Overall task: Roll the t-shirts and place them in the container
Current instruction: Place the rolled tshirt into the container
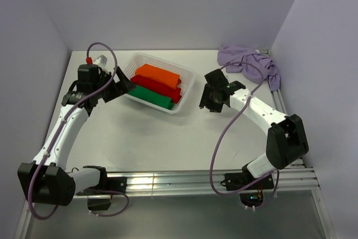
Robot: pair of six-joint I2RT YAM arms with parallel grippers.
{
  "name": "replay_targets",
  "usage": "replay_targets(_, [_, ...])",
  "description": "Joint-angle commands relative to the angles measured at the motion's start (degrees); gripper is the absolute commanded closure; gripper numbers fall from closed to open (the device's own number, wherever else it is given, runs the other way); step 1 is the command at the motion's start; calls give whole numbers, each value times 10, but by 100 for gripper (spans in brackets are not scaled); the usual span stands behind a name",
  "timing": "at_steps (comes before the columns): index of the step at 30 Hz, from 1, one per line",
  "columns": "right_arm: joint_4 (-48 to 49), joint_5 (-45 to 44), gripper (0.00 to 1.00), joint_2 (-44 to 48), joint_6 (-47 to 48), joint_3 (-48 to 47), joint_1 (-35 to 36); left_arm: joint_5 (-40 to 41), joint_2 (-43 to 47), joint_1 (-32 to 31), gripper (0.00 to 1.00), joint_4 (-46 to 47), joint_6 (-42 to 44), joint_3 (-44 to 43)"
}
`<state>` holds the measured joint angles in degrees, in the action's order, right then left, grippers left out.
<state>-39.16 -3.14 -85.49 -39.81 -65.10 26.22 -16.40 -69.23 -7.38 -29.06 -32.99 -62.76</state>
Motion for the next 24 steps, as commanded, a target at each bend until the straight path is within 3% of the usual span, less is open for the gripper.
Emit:
replay_targets(1, [36,-20,44,10,-15,21,-1,4,49,-1,5,-2,-22,32])
replay_targets(5, [44,-20,44,-20,-24,11,4,9,85,-1,5,12,-43,66])
replay_targets(11, [41,-2,44,-157,-51,-115,41,3,126,-1,4,28,-73,97])
replay_targets(14, [25,23,44,-282,-65,-270,66,12,138,-1,4,20,-73,95])
replay_targets(15, [14,29,44,-320,-66,-388,83,12,139,0,4,17,-71,94])
replay_targets(17, [-52,46,44,-433,-69,-530,99,17,140,-1,4,12,-69,92])
replay_targets(18, [-78,46,44,-467,-72,-656,105,17,139,-1,4,9,-69,92])
replay_targets(19, [-115,47,44,-509,-76,-700,113,19,142,-1,4,7,-67,91])
replay_targets(20, [-119,49,43,-516,-81,-722,113,21,144,-1,4,3,-66,91])
replay_targets(22, [-76,62,43,-477,-92,-662,105,22,149,-1,4,1,-66,89])
replay_targets(24, [-24,66,43,-422,-93,-515,97,20,153,-1,4,-1,-68,89])
